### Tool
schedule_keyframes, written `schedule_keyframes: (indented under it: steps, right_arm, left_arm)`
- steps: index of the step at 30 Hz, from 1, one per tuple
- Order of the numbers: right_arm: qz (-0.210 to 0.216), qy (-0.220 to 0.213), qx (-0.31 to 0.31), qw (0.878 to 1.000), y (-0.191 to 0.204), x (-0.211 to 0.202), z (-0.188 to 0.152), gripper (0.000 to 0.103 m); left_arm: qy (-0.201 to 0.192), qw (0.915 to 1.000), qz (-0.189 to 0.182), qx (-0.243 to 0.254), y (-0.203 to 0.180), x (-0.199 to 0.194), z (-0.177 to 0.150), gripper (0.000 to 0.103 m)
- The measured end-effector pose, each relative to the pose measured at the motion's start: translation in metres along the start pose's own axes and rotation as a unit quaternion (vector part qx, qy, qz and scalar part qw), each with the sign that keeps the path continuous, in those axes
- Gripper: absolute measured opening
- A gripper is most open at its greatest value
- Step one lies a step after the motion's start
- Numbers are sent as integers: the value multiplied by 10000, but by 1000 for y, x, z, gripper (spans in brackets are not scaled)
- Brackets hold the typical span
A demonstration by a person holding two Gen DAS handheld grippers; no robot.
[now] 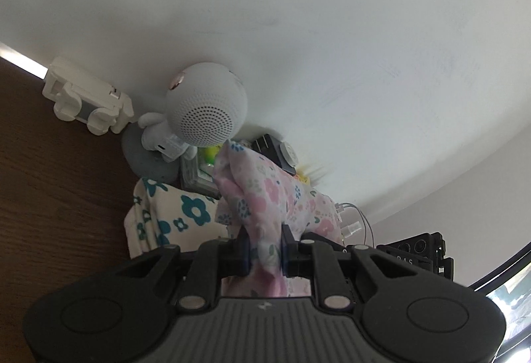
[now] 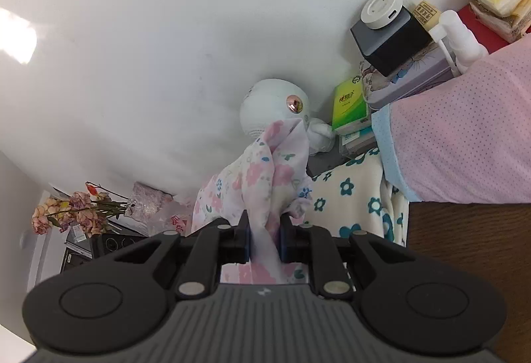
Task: Fold clothes
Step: 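Lift the dress bundle with both grippers and carry it toward the clothes stack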
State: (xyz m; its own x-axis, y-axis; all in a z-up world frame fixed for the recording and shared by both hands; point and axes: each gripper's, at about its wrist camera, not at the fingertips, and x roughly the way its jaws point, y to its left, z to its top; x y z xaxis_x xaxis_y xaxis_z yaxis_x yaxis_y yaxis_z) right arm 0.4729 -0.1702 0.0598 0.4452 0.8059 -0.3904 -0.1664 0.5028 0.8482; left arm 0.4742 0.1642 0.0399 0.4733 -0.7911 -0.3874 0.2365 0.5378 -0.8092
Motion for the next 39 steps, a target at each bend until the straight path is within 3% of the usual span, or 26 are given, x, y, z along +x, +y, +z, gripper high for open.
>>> schedule_keyframes:
  steps: [4,7,9,11,13,15,17,19,21,23,26,29,33,37,39]
  right_arm:
    - [-54,97,147,9998,-19,11,2,15]
    - [-179,53,132,9997,-31,13,-3,26]
    - [-397,-45,-157,9991,-29,8,-7,38]
    - [-659,-246,-629,9955,-17,-3,-10,42]
    - [-1037,-676,-1166,9854,0,-20,-13,48]
    - [-1309,-1159,-1631,9710,16,-38,-16,49]
    - [-1439,-1544,-2232,9517,36,-47,-28,45]
    - [-1536,-1796,-2795,9306,55,-45,-41,30]
    - [-1691,-1859,-3085,9174,64,-32,-48,23]
    - [-1661,-1733,-3089,9203,63,-15,-46,18]
    - [-1892,-1633,-3056,9188,51,12,-43,14]
    - [-1978,-1534,-2899,9238,32,26,-43,13]
    - [-2076,-1465,-2956,9209,17,39,-48,13]
    - [-2145,-1504,-3199,9105,22,40,-56,13]
    - [-2050,-1703,-3284,9062,30,30,-61,14]
  left_arm:
    - [34,9997,-86,-205,23,13,-2,17]
    - [-110,9995,-44,-304,36,17,-6,33]
    - [-181,9997,-46,-185,35,13,-10,40]
    - [-288,9993,149,158,27,1,-12,53]
    - [-565,9962,485,444,16,-16,-15,56]
    - [-990,9884,901,716,4,-35,-19,53]
    - [-1476,9765,1084,1133,-16,-50,-23,42]
    - [-1734,9666,1059,1562,-37,-48,-28,39]
    - [-1780,9582,1108,1944,-53,-37,-32,37]
    - [-1534,9531,1321,2251,-63,-12,-34,23]
    - [-1307,9529,1649,2186,-54,14,-40,16]
    - [-1256,9539,1737,2102,-38,24,-48,16]
    - [-1202,9593,1623,1972,-24,24,-54,16]
    - [-1331,9575,1648,1956,-32,11,-61,17]
    - [-1520,9525,1606,2094,-43,-1,-64,21]
